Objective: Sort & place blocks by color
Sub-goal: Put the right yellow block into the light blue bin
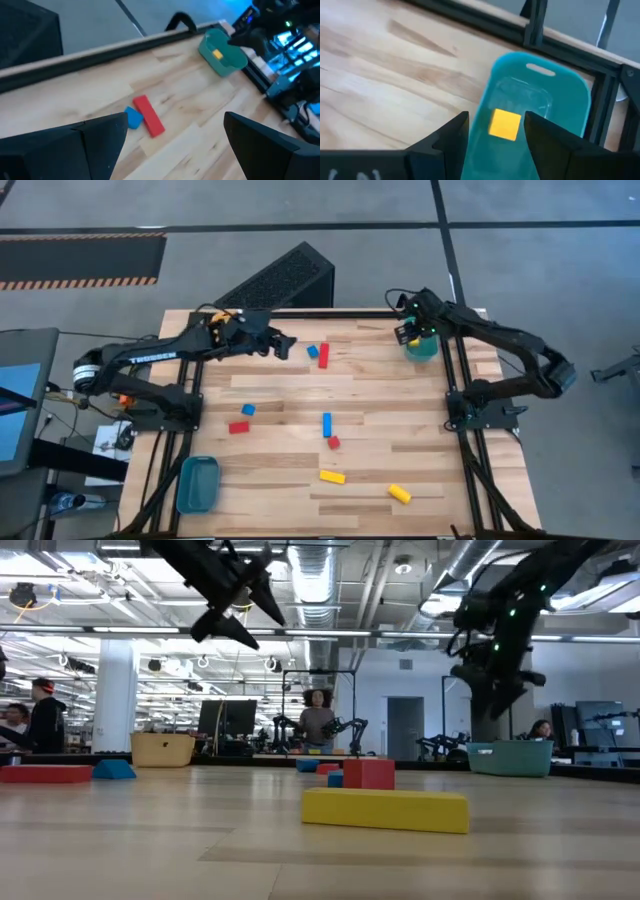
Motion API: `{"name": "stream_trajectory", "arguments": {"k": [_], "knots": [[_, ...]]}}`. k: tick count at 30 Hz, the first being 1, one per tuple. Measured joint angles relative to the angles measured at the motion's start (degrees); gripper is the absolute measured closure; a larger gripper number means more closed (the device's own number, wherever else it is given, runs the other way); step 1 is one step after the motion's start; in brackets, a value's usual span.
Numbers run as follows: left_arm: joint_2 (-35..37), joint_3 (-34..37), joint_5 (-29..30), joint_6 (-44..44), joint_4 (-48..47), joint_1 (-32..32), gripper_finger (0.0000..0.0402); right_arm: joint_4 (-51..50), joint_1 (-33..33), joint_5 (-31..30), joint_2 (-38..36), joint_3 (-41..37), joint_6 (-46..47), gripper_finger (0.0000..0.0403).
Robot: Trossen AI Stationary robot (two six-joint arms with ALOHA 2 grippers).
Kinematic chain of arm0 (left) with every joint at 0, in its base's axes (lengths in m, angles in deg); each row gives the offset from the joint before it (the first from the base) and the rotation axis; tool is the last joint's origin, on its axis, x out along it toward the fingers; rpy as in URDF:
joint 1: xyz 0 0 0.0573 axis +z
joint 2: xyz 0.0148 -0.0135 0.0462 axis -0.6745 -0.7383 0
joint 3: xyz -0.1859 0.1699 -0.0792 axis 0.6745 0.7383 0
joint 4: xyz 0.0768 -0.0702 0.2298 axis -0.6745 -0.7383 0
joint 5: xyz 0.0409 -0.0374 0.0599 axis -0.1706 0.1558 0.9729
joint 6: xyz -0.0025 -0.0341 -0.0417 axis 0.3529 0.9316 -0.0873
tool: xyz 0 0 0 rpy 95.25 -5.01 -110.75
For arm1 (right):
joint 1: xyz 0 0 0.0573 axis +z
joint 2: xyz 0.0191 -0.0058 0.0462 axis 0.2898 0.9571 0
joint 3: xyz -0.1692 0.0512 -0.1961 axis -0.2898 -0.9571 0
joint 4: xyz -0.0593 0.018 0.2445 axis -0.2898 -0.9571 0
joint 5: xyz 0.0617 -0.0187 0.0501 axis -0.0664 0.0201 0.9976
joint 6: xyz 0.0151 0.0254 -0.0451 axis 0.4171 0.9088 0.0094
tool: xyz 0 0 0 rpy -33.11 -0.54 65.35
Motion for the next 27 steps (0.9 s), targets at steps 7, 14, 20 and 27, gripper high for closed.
{"name": "stream_trajectory", "arguments": {"k": [7,14,20,27], "knots": [[9.5,0.0,8.5,-4.1,-6.6,-2.4,0.0086,-0.2,8.1,5.3,-7.3,0.0,5.4,0.0192],[13.7,0.0,8.1,-11.3,-6.9,-5.6,0.0086,-2.4,22.8,4.0,-8.8,0.0,16.3,0.021],[14.7,0.0,7.9,-15.8,-8.2,-8.5,0.0086,-4.5,35.7,-3.8,-8.8,0.0,28.7,0.0222],[14.7,0.0,4.8,-19.5,-9.3,-8.9,0.0086,-7.0,47.5,-11.2,-8.8,0.0,42.8,0.0226]]}}
